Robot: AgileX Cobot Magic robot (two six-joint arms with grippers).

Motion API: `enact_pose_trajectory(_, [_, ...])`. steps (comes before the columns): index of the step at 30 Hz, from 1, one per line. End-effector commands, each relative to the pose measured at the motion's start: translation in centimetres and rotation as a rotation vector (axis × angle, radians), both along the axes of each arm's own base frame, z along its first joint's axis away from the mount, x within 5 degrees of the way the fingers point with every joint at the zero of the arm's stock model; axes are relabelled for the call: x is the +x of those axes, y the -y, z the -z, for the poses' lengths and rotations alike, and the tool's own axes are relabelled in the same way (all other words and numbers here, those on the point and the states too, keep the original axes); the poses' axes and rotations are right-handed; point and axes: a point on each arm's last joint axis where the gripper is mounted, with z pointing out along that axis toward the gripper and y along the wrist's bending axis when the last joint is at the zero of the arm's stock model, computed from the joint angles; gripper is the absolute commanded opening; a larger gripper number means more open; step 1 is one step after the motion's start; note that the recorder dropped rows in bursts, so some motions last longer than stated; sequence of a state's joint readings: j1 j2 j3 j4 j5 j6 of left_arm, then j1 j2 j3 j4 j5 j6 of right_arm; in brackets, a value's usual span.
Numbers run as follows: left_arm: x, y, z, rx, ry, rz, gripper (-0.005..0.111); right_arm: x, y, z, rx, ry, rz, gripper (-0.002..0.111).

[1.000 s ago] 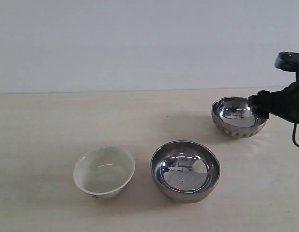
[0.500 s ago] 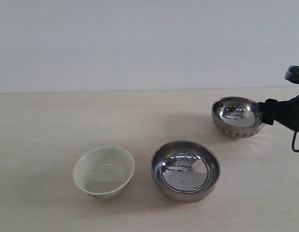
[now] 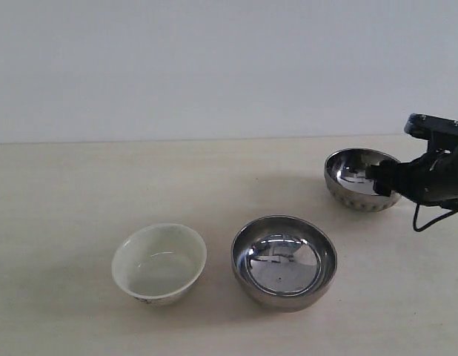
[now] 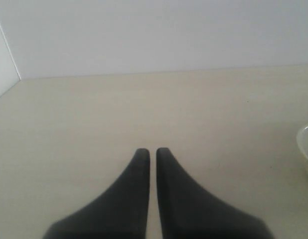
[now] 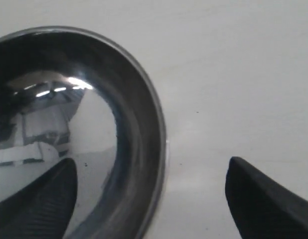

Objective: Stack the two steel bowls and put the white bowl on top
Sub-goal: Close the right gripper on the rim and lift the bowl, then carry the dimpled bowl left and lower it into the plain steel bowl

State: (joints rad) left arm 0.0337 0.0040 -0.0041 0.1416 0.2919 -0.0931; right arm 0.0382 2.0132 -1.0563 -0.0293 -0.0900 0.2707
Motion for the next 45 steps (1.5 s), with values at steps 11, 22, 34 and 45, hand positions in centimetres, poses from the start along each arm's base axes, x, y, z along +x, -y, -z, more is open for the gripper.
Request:
enact_pose_trajectory(11, [0.0,0.0,0.1,-0.007,-0.001,-0.006,0.004,0.1,-0.8,-1.1,-0.020,-0.070,-0.031,0.000])
enact_pose_trajectory(22, [0.0,0.0,0.1,-0.007,-0.001,-0.006,0.004,-4.0,-2.9,-11.7,-0.051,-0.028,-0.128,0.000])
enact_pose_trajectory(34, [0.0,0.0,0.1,-0.007,-0.001,-0.006,0.004,-9.5,-7.9,-14.2,0.071,-0.196,-0.421,0.000])
enact_pose_trajectory(45, [0.0,0.0,0.1,-0.007,-0.001,-0.006,0.004,-11.2,-10.2,-10.7,0.061,-0.219,-0.459,0.000])
